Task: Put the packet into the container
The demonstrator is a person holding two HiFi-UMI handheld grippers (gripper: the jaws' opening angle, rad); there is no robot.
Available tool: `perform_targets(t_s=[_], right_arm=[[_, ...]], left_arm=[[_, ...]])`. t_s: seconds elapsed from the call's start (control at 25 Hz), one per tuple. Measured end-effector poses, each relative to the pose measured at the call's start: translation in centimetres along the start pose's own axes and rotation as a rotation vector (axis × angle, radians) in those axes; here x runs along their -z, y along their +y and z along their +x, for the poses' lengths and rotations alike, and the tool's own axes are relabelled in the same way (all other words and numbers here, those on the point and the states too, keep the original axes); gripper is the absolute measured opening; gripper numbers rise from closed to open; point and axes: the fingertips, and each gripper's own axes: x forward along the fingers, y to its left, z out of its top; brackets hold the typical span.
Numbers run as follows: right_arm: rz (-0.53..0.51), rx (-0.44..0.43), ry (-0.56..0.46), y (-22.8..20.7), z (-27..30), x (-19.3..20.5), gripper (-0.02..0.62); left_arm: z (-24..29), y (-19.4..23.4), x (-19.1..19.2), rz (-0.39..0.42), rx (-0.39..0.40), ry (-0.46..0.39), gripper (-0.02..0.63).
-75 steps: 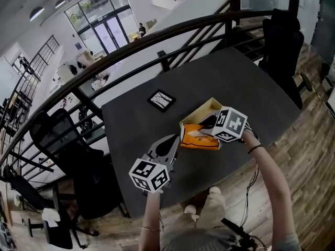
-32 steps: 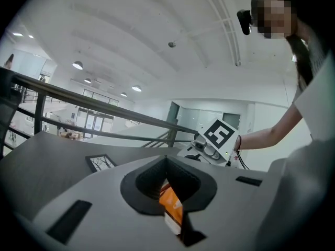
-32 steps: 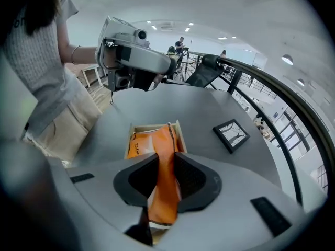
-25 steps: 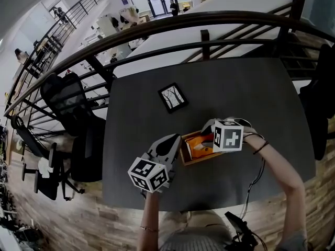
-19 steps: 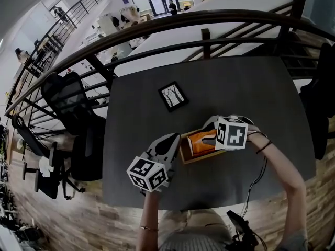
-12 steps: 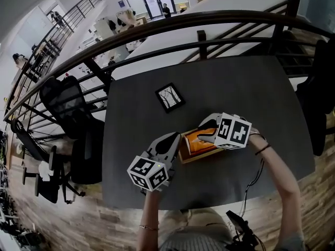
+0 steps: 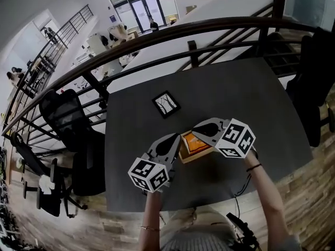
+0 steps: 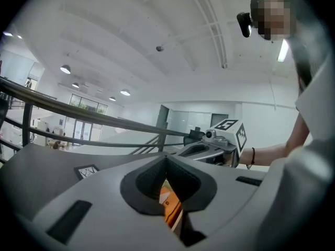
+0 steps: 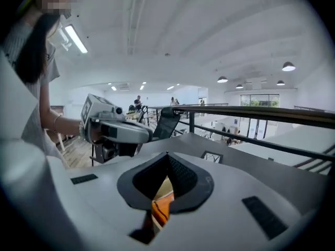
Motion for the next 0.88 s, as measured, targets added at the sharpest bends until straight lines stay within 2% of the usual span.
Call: perform_targets(t_s=[0.2, 0.28, 0.56, 0.88], right_arm=[[0.231, 0.069, -0.279, 1.7, -3.5, -3.1, 0.009], [0.268, 0.080, -0.352, 3.1, -4.6, -4.1, 0.009], [0.201, 0.213, -0.404, 7.5, -6.5, -5.7, 0.009], [0.211, 0.241, -0.422, 10.6, -7.2, -5.3, 0.009]], left_arm=[[-1.6, -1.1, -1.0, 0.025, 0.045, -0.023, 0.008], [-2.5, -2.0, -1.3, 0.037, 0.067, -0.028, 0.008], [-5.4, -5.1, -2.7, 0.087, 0.119, -0.061, 0.008], [-7.6, -7.5, -2.8, 0.106, 0.171, -0.087, 0.008]])
